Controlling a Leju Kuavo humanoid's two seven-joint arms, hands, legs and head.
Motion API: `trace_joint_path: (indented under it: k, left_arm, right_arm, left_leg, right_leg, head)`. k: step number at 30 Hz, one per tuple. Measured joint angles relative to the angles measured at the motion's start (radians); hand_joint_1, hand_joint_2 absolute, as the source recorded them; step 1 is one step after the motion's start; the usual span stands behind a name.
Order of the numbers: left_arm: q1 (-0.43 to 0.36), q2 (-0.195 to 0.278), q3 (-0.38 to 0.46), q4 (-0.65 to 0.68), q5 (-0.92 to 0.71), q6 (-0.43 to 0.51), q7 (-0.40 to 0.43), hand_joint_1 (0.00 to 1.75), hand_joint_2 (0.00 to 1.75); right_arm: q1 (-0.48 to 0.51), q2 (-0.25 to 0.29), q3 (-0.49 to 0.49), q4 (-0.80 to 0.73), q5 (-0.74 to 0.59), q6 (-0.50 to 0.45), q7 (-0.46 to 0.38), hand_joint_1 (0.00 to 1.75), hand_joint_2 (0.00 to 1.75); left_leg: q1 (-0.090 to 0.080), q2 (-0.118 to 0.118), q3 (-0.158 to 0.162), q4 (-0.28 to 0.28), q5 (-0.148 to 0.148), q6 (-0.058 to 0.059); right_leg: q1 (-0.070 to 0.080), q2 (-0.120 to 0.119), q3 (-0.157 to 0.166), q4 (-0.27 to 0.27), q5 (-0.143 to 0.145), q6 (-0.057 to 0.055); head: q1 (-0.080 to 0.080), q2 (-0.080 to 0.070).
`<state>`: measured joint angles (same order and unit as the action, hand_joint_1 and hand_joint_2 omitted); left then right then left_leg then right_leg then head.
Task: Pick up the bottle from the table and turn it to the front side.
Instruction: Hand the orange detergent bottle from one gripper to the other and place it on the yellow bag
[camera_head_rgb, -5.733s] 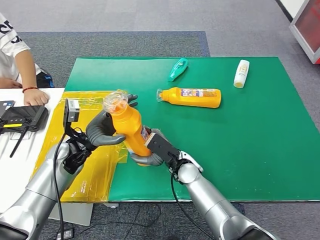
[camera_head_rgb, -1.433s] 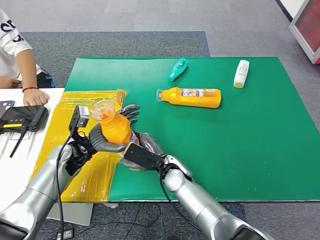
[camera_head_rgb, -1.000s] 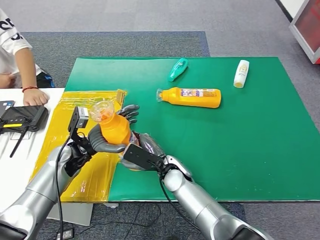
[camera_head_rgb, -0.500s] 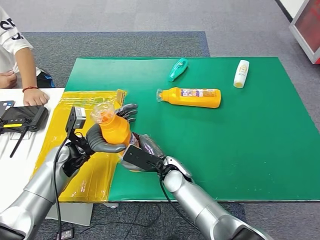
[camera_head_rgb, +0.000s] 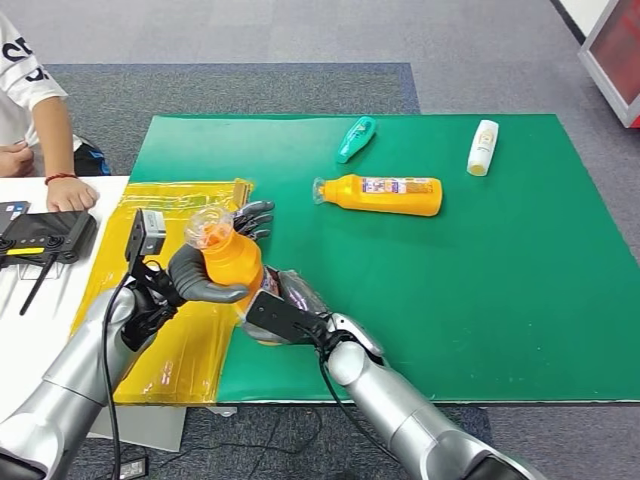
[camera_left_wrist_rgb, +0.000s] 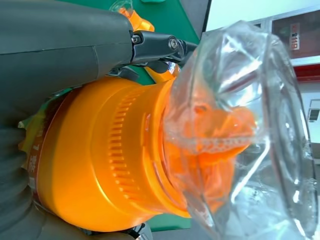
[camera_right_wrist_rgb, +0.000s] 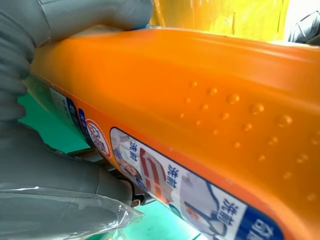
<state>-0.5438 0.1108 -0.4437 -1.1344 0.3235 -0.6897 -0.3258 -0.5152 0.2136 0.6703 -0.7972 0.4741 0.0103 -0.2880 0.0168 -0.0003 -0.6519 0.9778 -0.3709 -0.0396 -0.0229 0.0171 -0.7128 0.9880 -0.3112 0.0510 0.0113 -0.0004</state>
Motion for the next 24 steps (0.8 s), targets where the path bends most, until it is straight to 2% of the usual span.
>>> trace_joint_path:
  k: [7,11,16,24]
  left_arm:
    - [0.000,0.001,0.000,-0.001,0.000,0.000,0.000,0.00,1.75]
    - [-0.002,0.001,0.000,-0.003,0.006,-0.003,0.003,1.75,1.75]
    - [-0.003,0.003,0.000,-0.003,0.032,-0.010,0.029,1.75,1.75]
    - [-0.006,0.005,0.000,-0.002,0.028,-0.009,0.025,1.75,1.75]
  right_arm:
    - [0.000,0.001,0.000,0.001,0.000,0.001,0.001,1.75,1.75]
    - [-0.002,0.002,0.000,0.001,0.000,0.001,0.001,1.75,1.75]
    - [-0.005,0.002,-0.006,0.001,0.000,0.001,0.007,1.75,1.75]
    - [-0.004,0.004,-0.010,0.001,0.003,0.003,0.009,1.75,1.75]
  left_leg:
    - [0.000,0.000,0.000,0.000,0.000,0.000]
    - [0.000,0.000,0.000,0.000,0.000,0.000]
    - [0.000,0.000,0.000,0.000,0.000,0.000]
    - [0.000,0.000,0.000,0.000,0.000,0.000]
  right_leg:
    - [0.000,0.000,0.000,0.000,0.000,0.000]
    - [0.000,0.000,0.000,0.000,0.000,0.000]
    - [0.000,0.000,0.000,0.000,0.000,0.000]
    - [0.000,0.000,0.000,0.000,0.000,0.000]
  head:
    - [0.000,0.000]
    - [0.000,0.000]
    - [0.000,0.000]
    - [0.000,0.000]
